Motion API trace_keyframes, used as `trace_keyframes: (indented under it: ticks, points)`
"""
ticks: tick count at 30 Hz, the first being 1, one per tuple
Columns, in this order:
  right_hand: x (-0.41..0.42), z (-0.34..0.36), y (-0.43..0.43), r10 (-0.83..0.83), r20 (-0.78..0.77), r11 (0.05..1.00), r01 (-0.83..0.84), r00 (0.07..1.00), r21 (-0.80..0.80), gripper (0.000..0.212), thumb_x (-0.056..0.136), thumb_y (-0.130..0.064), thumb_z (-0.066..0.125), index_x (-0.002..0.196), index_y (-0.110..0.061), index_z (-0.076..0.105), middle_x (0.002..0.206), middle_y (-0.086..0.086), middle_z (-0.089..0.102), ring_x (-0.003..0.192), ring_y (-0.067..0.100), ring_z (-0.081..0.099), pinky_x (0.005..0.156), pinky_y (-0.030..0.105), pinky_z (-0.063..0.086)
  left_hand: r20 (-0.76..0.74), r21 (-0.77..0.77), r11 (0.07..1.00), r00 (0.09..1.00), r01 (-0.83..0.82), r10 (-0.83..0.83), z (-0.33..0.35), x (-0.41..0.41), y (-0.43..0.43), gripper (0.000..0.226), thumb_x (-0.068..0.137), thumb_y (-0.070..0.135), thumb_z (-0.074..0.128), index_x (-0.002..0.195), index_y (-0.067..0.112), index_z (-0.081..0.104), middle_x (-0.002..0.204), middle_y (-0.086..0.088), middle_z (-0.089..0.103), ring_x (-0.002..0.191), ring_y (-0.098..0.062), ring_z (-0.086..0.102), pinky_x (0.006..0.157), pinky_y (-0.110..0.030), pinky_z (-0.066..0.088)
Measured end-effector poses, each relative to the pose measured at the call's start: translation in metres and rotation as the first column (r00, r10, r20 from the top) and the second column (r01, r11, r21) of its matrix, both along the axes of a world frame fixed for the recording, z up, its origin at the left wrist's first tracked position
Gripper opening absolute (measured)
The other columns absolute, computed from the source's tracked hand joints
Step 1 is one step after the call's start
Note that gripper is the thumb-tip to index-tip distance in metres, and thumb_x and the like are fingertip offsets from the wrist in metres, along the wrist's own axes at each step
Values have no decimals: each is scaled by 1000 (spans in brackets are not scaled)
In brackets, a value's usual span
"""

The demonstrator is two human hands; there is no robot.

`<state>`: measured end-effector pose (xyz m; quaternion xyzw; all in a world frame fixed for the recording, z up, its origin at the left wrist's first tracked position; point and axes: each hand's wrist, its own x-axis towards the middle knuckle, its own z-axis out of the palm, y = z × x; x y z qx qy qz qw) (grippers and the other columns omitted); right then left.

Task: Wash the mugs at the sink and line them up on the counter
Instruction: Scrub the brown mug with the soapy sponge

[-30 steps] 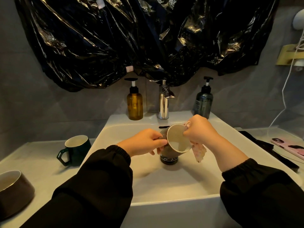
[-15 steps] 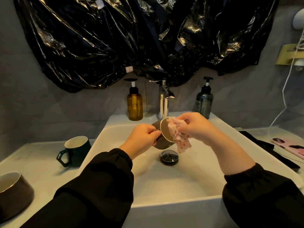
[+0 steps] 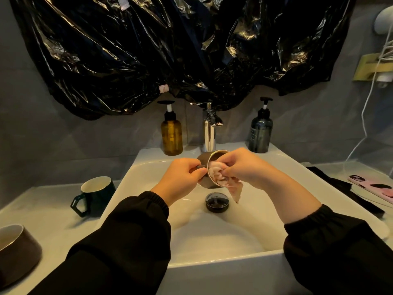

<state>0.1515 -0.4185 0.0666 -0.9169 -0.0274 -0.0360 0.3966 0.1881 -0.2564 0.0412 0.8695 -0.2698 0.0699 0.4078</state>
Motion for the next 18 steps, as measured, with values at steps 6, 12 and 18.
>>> trace_keyframes:
  ticks: [6, 12, 18]
  points:
    - [9, -11, 20, -116, 25, 993, 116, 993, 2, 15, 94, -10, 54, 103, -14, 65, 93, 5, 64, 89, 23, 61, 77, 33, 54, 9, 47, 998, 999, 47, -47, -1, -5, -6, 23, 96, 19, 50, 78, 12, 62, 70, 2, 57, 66, -6, 50, 55, -9, 37]
    - [8, -13, 13, -173, -25, 844, 161, 985, 511, 19, 91, 0, 54, 96, -11, 69, 90, 6, 67, 91, 22, 65, 81, 36, 56, 26, -1, 999, 999, -37, 37, -5, 2, -4, 25, 96, 19, 50, 79, 5, 63, 77, -13, 62, 72, -19, 54, 63, -23, 42]
    - [16, -17, 21, -305, -108, 609, 281, 946, 742, 23, 94, 2, 47, 108, 0, 65, 93, 13, 68, 86, 24, 66, 70, 32, 54, 125, 3, 998, 991, -55, 54, -7, 0, -8, 28, 95, 19, 51, 81, -1, 63, 78, -18, 62, 75, -28, 56, 67, -40, 45]
